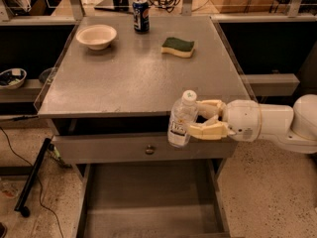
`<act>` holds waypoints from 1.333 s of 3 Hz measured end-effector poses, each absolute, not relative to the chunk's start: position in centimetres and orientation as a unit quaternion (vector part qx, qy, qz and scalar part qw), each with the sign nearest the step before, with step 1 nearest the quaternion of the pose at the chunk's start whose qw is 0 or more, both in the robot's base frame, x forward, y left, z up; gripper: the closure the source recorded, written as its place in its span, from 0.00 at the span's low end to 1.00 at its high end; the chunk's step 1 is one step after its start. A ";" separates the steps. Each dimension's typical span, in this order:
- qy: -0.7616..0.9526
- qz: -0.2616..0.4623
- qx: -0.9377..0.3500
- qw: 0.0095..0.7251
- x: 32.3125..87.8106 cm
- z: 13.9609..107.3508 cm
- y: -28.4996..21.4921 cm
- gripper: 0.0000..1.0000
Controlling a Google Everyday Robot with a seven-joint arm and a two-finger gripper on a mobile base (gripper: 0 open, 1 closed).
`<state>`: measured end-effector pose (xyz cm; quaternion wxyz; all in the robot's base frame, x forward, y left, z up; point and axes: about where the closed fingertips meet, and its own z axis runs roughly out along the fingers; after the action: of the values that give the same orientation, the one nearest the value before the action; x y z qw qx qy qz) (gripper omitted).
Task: Pick blue plastic bottle from middle drawer and place on counter
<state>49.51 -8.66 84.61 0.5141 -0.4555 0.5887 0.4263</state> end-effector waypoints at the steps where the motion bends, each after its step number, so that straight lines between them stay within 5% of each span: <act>1: 0.594 0.411 -0.457 0.520 44.9 86.3 -9.4 1.00; 4: 0.602 0.376 -0.464 0.530 47.9 92.4 -11.9 1.00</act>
Offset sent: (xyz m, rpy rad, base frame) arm -0.0758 -0.0185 0.0323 -0.0312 -0.0384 -0.0552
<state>47.93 -11.86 92.37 0.5299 -0.4642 0.6022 0.3756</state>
